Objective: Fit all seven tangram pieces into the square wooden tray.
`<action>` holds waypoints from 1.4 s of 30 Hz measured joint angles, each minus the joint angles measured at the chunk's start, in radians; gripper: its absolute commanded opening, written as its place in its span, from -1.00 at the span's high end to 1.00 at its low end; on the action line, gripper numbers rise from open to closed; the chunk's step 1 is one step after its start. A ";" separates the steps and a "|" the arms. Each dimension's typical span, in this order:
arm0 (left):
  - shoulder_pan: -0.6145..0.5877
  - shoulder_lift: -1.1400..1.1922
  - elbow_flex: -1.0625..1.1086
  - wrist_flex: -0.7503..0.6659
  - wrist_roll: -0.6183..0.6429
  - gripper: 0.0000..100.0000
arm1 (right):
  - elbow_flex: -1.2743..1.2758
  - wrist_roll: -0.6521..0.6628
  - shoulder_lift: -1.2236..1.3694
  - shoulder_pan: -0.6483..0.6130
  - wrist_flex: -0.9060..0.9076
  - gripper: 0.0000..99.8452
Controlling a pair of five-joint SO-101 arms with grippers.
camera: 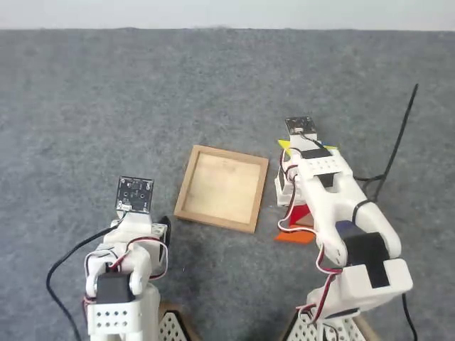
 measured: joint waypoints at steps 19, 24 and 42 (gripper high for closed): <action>0.000 0.000 0.000 0.000 0.000 0.69 | -0.017 -0.005 0.000 0.040 0.002 0.71; 0.000 0.000 0.000 0.000 0.000 0.69 | -0.098 -0.005 0.003 0.074 0.060 0.71; 0.000 0.000 0.000 0.000 0.000 0.69 | -0.086 -0.006 -0.081 0.081 0.157 0.66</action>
